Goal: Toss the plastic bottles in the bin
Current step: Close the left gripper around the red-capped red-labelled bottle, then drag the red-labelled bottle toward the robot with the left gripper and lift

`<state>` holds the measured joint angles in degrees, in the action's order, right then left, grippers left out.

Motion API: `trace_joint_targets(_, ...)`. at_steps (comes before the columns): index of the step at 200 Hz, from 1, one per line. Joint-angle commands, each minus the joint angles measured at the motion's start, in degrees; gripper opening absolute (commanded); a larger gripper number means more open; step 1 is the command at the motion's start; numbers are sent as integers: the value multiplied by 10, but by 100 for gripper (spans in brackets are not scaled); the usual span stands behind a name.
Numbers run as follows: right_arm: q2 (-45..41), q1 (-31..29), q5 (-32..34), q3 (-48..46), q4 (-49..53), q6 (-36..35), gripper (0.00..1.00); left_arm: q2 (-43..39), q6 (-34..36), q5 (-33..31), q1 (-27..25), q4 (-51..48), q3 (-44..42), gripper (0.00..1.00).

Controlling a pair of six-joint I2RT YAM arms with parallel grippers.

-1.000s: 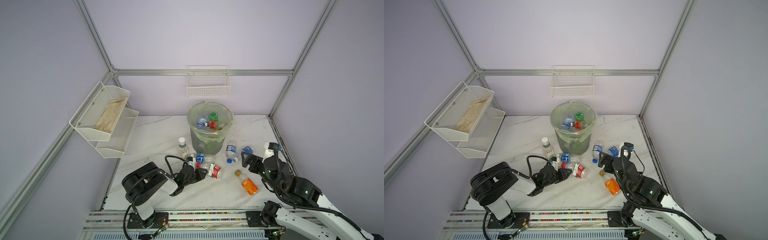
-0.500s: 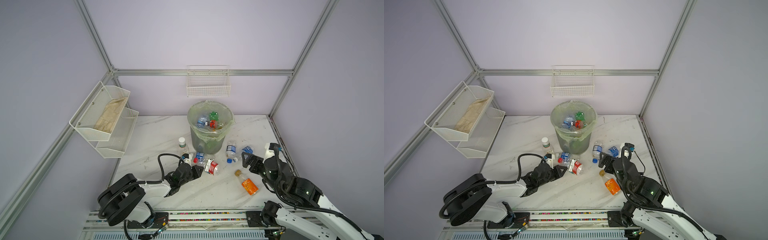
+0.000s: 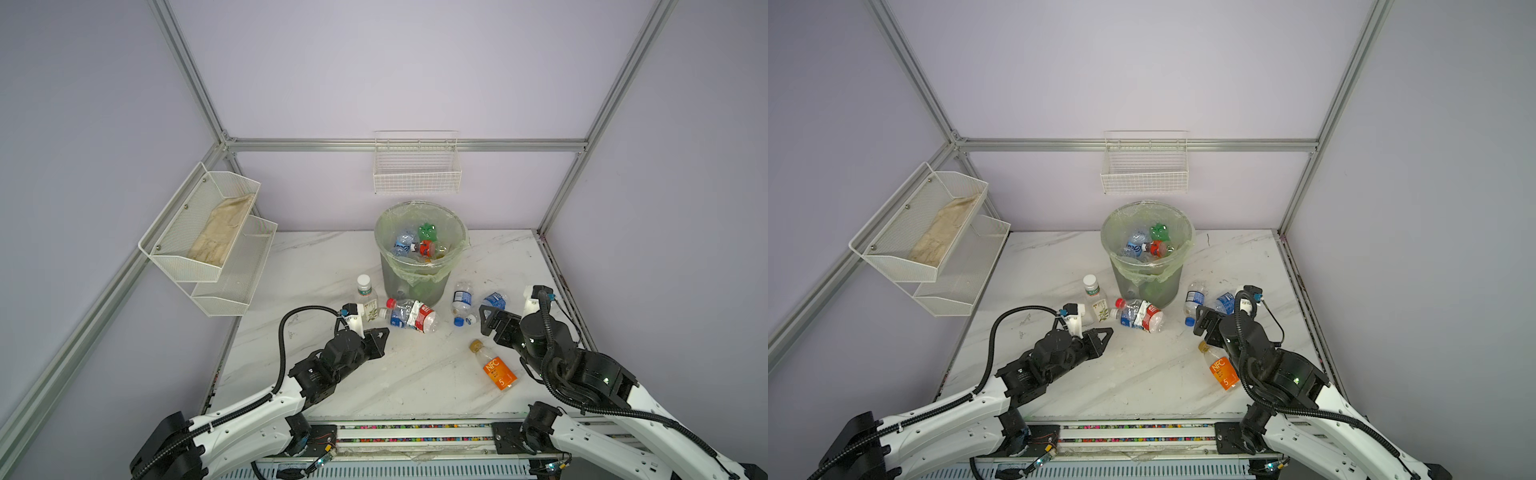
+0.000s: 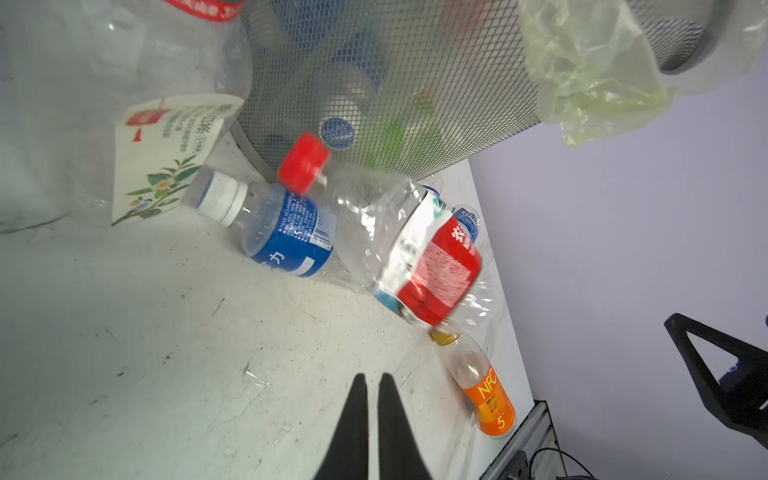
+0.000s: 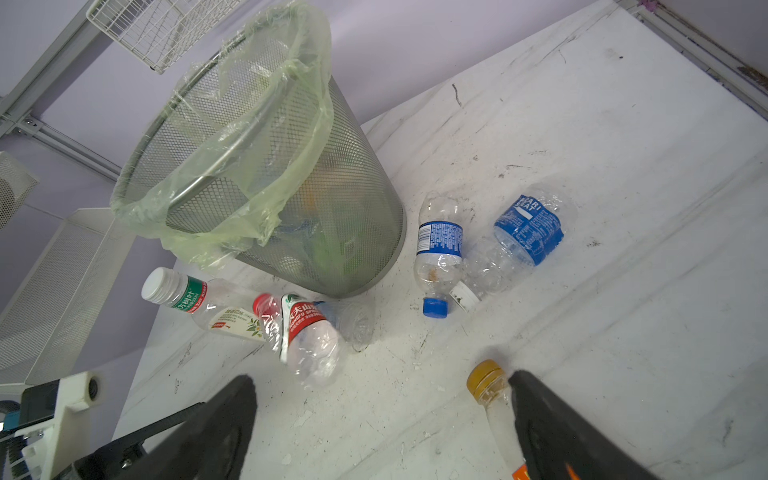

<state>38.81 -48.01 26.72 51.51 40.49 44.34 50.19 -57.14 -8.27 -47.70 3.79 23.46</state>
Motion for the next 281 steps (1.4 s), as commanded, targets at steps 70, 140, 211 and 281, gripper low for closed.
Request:
trace_joint_targets(70, 12, -1, -28, -32, -20, 15, 97, -12, 25, -17, -36, -72, 19, 56)
trace_joint_targets(140, 46, -1, -83, -63, -58, 10, 97, 64, 121, -15, -179, -108, 59, 86)
trace_joint_targets(211, 30, 0, -81, -72, -53, 15, 97, 115, 259, -43, -348, -134, 144, 93)
trace_joint_targets(281, 32, 0, -89, -73, -53, 24, 97, 285, 333, -51, -403, -246, 254, 96)
